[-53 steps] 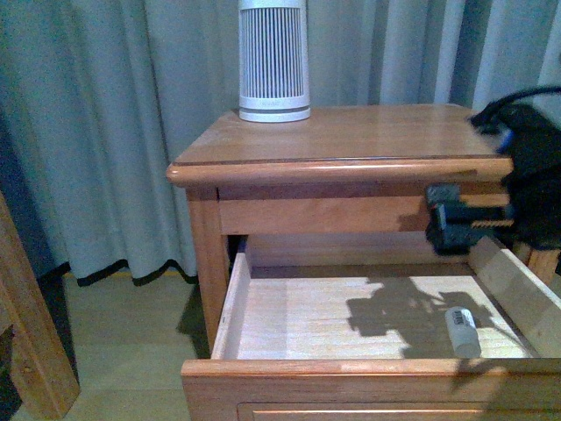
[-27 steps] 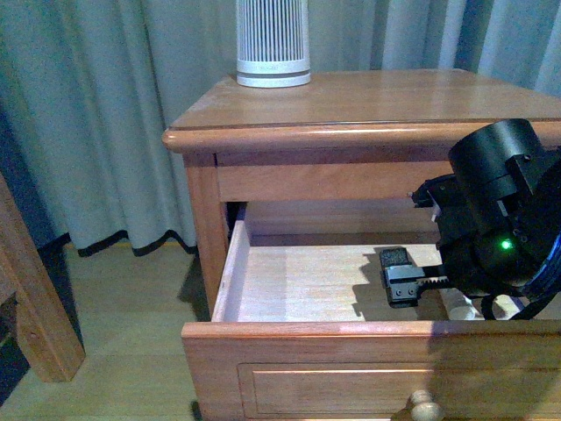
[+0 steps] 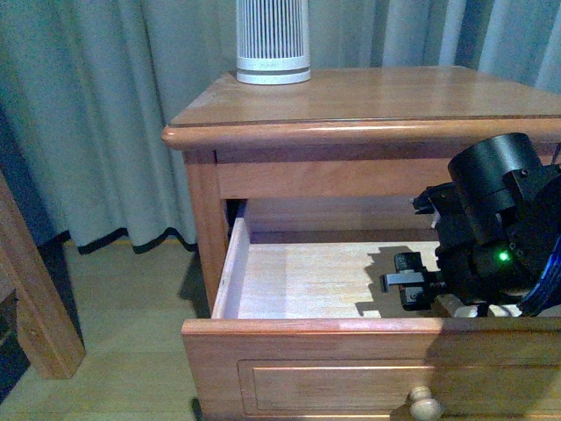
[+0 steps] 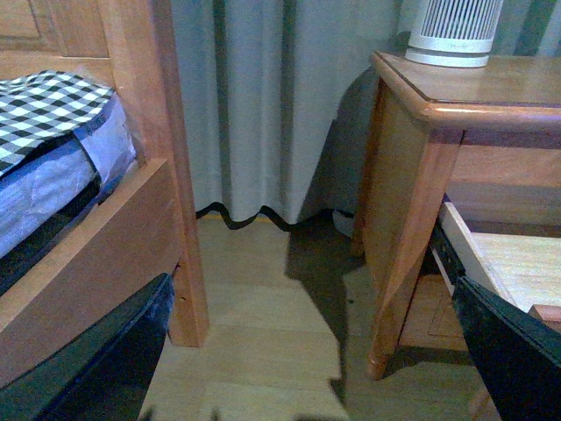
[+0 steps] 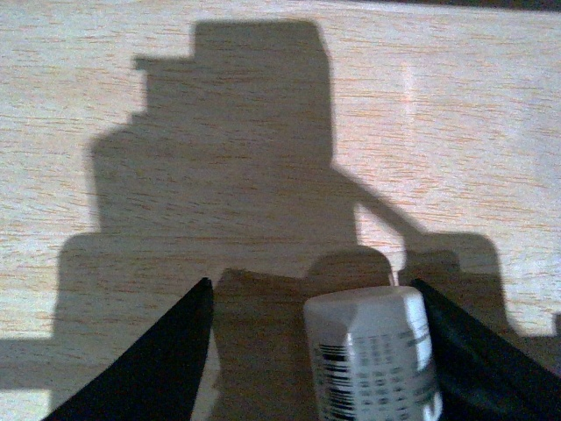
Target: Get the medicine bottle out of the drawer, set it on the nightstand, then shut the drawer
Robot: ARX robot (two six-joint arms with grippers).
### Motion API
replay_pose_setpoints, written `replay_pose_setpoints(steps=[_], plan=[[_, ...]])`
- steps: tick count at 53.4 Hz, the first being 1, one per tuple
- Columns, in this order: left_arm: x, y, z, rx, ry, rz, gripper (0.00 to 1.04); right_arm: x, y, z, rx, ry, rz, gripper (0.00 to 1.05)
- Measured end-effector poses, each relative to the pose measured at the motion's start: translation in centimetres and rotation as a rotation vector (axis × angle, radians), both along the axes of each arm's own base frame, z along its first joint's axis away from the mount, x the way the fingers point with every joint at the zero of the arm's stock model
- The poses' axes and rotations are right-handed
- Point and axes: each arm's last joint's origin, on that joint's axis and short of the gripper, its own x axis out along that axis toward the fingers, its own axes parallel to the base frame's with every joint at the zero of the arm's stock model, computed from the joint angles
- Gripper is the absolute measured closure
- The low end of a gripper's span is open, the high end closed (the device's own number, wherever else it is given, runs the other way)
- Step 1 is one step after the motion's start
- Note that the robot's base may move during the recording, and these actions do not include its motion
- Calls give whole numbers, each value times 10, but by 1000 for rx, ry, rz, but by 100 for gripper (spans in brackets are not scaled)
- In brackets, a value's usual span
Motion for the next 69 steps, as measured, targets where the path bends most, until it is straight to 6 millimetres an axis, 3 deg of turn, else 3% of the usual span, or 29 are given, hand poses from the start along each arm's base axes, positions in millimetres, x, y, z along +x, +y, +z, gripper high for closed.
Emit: replay_pose_setpoints(steps=[7, 11, 15, 21, 28, 35, 43, 50, 60, 69], plan=[[0, 0, 0, 0, 0, 0, 6, -7, 3, 4, 16, 3, 31, 66], [0, 0, 0, 0, 0, 0, 6, -15, 8, 16, 34, -17, 70, 74], [0, 0, 0, 0, 0, 0, 6, -23, 14, 48, 57, -96, 123, 75], [0, 0, 0, 0, 0, 0, 6, -38, 20, 115, 112, -242, 204, 75], [0, 0, 0, 0, 0, 0, 6, -44, 21, 166, 127, -367, 241, 75], [0, 0, 0, 0, 0, 0, 6, -34, 19, 212, 122, -493, 241, 75], [0, 0, 0, 0, 0, 0, 6, -7, 18, 256, 84, -613, 227, 75], [0, 0, 0, 0, 0, 0, 6, 34, 20, 266, 23, -636, 197, 75], [0, 0, 0, 0, 0, 0, 6, 90, 27, 232, -38, -498, 149, 75], [0, 0, 0, 0, 0, 0, 6, 117, 31, 207, -79, -411, 110, 75]])
